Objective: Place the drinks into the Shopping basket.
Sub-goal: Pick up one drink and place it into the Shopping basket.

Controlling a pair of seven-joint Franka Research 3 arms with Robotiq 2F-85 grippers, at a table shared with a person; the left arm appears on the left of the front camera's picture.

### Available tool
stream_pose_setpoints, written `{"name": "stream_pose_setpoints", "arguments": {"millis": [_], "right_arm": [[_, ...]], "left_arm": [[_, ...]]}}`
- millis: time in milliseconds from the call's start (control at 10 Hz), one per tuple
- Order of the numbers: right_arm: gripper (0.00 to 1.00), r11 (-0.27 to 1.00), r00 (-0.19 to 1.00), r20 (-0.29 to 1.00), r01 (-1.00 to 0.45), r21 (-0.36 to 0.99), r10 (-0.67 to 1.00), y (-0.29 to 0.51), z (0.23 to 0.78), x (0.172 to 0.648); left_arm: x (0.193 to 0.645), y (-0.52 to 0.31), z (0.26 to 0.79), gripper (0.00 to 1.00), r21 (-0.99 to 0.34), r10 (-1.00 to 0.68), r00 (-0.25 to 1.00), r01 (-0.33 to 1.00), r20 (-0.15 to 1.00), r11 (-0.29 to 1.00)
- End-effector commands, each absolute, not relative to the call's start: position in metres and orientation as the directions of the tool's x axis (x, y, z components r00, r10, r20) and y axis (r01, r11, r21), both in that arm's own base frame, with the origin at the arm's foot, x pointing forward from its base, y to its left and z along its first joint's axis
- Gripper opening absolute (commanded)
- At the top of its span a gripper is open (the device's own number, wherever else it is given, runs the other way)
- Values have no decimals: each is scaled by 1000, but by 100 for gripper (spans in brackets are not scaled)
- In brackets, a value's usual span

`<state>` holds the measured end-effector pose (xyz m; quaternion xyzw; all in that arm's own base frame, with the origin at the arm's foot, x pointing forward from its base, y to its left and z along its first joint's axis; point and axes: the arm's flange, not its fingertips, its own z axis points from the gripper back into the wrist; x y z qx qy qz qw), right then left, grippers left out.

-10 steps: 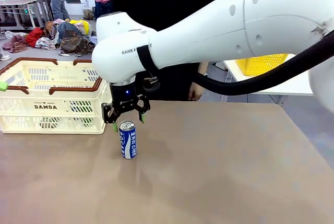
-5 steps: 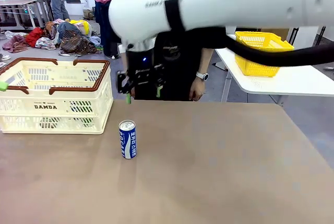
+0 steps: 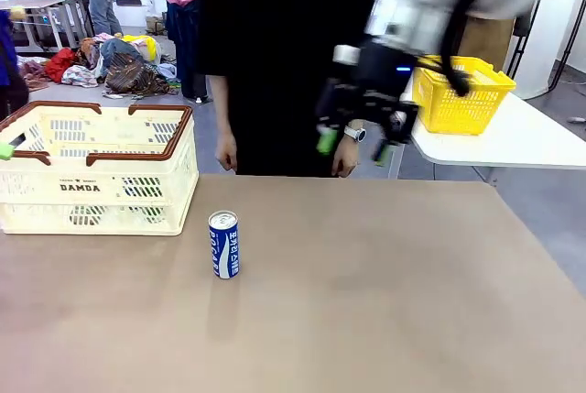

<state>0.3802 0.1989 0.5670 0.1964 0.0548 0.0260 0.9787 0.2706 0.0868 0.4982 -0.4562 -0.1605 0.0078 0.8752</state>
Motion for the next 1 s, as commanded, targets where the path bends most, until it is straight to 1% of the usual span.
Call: {"name": "stream_pose_setpoints", "arguments": {"millis": [0,100,300,400,500,600,700,800,900], "right_arm": [[100,835,992,-93,126,536,-90,103,560,331],[100,769,979,-140,203,606,-148,59,555,311],[100,546,961,-208,274,792,-180,-19,531,277],[100,401,941,-273,334,853,-201,-53,509,266],[100,331,911,-327,399,855,-253,-66,490,264],[100,338,897,-318,415,845,-307,-60,479,270],[100,435,927,-294,370,821,-234,-60,508,256],[100,435,927,-294,370,821,-234,-60,508,256],[100,435,927,-294,370,821,-234,-60,508,256]], "left_arm": [[269,88,498,100,-799,153,950,135,272,586],[269,88,498,100,-799,153,950,135,272,586],[269,88,498,100,-799,153,950,135,272,586],[269,88,498,100,-799,153,950,135,272,586],[269,88,498,100,-799,153,950,135,272,586],[269,88,498,100,-799,153,950,135,272,586],[269,88,498,100,-799,153,950,135,272,586],[270,87,499,100,-801,160,948,133,275,584],[279,66,534,100,-718,84,928,222,364,660]]}}
